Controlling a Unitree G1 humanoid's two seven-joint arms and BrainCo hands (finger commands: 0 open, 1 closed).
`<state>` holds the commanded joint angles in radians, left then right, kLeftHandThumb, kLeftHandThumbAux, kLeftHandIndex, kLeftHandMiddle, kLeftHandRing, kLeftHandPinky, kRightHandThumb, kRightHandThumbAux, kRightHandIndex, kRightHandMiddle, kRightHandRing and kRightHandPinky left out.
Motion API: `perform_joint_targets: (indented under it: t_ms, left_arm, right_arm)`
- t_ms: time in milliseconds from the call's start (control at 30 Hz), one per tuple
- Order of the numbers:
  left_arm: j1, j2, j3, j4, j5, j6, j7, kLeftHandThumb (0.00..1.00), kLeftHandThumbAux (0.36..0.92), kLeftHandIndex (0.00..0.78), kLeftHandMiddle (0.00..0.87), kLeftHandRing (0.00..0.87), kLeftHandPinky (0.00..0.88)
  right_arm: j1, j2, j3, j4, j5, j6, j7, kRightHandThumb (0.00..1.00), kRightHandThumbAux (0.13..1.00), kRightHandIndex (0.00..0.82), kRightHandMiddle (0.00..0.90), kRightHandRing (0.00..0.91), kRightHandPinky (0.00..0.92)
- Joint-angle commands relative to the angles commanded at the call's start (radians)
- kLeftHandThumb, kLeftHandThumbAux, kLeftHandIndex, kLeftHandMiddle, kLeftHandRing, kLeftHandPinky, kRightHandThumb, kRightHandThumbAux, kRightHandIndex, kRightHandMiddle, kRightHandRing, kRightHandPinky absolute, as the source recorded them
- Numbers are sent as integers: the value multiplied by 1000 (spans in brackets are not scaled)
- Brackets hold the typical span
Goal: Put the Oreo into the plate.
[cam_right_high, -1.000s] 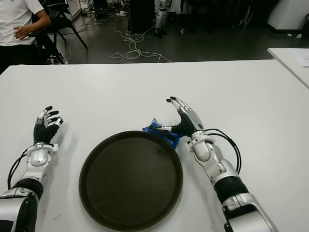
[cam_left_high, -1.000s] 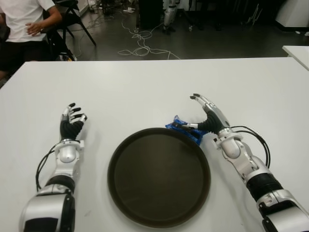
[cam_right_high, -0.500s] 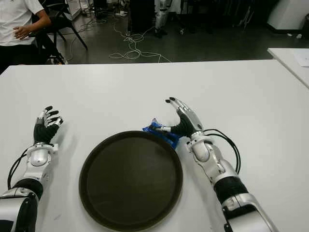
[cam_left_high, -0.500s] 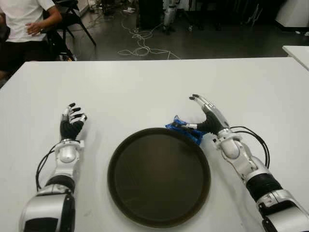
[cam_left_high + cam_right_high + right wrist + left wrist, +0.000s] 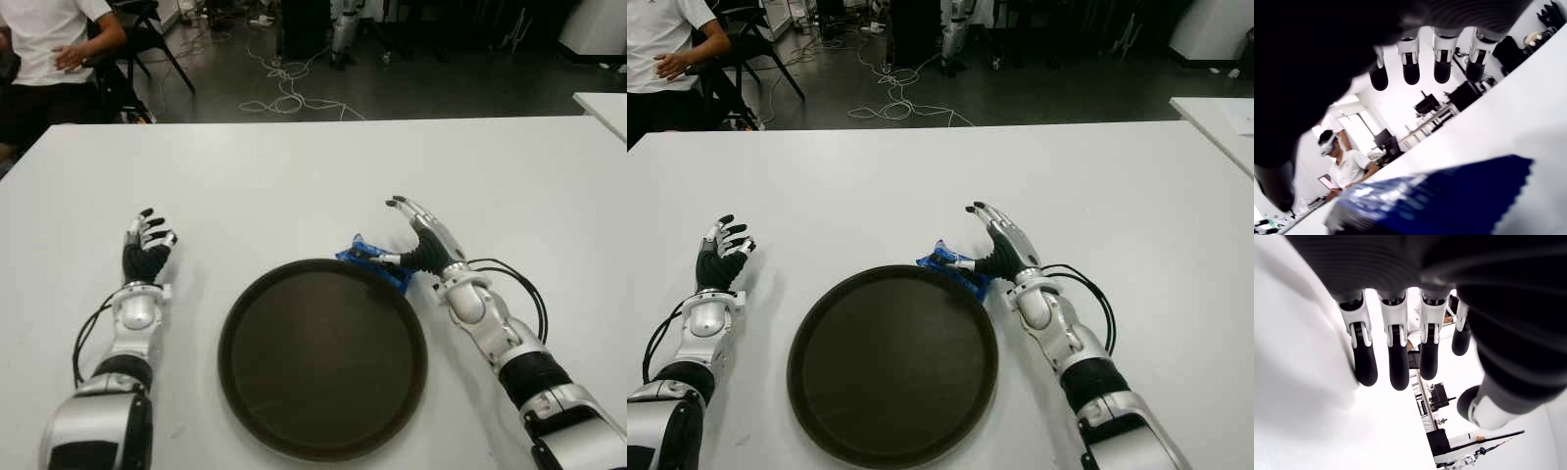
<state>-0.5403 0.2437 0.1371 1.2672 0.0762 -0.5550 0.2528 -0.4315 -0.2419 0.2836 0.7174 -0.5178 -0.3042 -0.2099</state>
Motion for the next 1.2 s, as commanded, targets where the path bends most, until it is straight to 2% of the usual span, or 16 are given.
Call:
perform_joint_targets:
  t_ms: [933,1200]
  left_arm:
    - [0,0,-2,-1,-2,-2,-4,317,675,156,239,268,313]
    - [0,0,-3,-1,1,-2,6,294,694,148,234,258,299]
  right_arm:
    - [-54,23,16,127,-2,39,-21,0,567,0,0,0,0]
    - [-67,27,19,166,0,23,-38,0,582,0,0,0,0]
